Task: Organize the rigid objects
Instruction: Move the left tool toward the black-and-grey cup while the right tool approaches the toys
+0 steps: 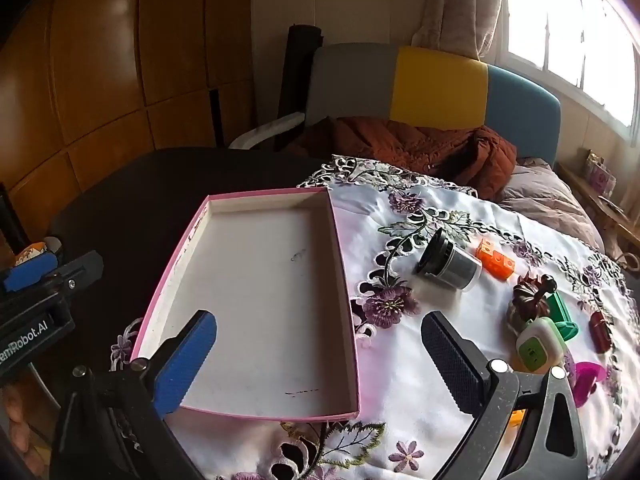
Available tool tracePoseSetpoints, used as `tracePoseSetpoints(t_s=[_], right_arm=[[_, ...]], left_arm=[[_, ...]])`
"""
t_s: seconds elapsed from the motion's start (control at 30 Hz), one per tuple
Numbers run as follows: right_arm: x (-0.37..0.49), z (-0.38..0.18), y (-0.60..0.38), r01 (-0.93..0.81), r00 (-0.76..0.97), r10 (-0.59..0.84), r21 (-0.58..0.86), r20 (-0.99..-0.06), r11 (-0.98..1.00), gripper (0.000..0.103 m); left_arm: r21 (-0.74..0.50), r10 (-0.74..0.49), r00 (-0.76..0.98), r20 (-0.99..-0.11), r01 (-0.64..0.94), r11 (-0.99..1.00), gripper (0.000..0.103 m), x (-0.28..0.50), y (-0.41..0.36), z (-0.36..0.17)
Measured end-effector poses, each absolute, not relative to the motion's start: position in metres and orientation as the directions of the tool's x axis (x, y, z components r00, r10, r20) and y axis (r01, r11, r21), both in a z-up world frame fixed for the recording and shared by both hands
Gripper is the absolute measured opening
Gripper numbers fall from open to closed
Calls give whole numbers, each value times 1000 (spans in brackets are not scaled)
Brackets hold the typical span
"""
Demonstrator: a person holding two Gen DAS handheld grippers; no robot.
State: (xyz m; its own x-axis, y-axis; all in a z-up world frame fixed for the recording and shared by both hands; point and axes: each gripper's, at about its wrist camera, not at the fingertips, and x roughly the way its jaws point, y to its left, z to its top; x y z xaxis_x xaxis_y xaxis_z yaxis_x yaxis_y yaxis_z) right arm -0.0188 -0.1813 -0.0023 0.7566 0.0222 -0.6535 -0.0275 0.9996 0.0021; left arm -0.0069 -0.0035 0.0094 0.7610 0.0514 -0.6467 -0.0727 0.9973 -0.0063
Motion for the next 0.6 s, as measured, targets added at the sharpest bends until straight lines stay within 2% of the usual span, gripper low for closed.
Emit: tracePoseSetpoints(t_s=[0.6], right_arm=[[-14,-6,-197,-2,758,7,8,-652,1000,103]], left_arm=[[14,46,759,-649,-49,999,66,-5,-12,5]])
